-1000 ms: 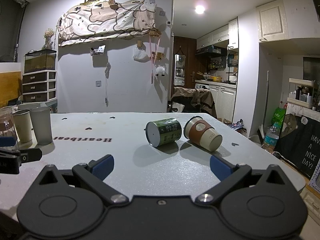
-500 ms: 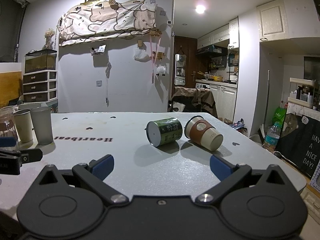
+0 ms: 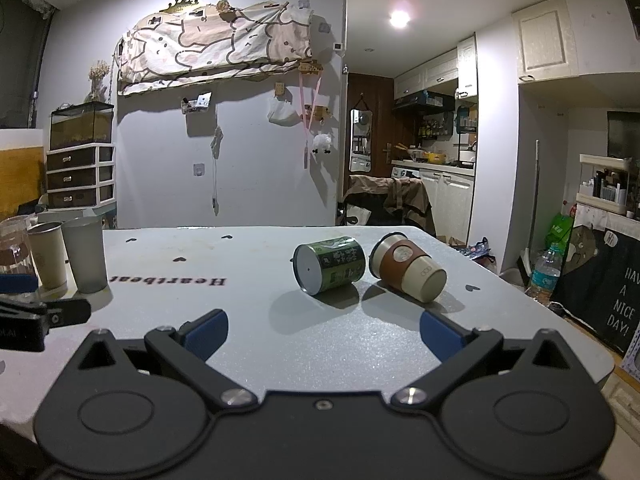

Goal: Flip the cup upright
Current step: 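Move the left tool toward the green can lying on its side, then grasp the green can's rim with the left gripper and lift it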

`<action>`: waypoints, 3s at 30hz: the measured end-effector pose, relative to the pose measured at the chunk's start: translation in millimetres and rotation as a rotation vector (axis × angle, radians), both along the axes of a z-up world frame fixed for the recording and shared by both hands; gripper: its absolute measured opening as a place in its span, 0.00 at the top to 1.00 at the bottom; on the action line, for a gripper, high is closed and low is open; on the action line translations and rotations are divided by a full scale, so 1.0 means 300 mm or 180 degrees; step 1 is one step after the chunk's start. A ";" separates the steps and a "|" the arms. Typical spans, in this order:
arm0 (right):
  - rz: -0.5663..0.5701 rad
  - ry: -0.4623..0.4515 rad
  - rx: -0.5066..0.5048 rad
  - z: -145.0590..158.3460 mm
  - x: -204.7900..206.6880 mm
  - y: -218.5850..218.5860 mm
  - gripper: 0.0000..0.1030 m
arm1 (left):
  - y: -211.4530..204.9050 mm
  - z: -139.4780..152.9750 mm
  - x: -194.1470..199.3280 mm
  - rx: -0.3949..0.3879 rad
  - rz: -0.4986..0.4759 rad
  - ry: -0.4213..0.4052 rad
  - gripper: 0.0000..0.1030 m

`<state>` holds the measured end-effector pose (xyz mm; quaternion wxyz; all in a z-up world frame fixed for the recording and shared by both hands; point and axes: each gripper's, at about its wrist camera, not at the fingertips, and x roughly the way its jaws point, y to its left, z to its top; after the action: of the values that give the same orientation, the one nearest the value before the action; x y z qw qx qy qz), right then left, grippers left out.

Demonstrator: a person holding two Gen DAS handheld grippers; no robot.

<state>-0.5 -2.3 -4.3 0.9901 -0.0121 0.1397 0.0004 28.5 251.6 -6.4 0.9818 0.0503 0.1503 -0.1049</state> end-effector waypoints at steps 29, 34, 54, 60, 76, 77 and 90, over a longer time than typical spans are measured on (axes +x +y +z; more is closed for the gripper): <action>-0.0055 0.0113 0.0249 -0.045 0.012 -0.133 0.00 | -0.636 -0.052 0.812 0.1365 -0.1451 0.0568 0.14; -0.0080 0.0181 0.0283 -0.068 0.024 -0.150 0.00 | -0.657 -0.092 0.866 0.1403 -0.1405 0.0581 0.13; 0.0095 0.0197 0.0275 -0.069 0.042 -0.108 0.00 | -0.395 -0.060 0.622 0.1140 -0.0921 0.0958 0.26; 0.0265 0.0206 0.0255 -0.062 0.056 -0.033 0.00 | -0.238 -0.043 0.418 0.1099 -0.0891 0.1086 0.26; 0.0899 0.0332 0.0261 -0.059 0.111 0.189 0.00 | 0.087 -0.017 0.092 0.0843 -0.0243 0.1272 0.26; 0.0946 0.0365 0.0287 -0.055 0.124 0.206 0.00 | 0.095 -0.020 0.081 0.0842 -0.0232 0.1242 0.26; 0.1175 0.0603 0.0474 -0.045 0.207 0.325 0.00 | 0.146 0.050 0.076 0.0742 -0.0663 0.0978 0.11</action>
<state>61.7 95.3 -17.8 0.9539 0.0358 0.2271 0.1931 51.4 295.5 8.4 0.9188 0.1621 0.3032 -0.1940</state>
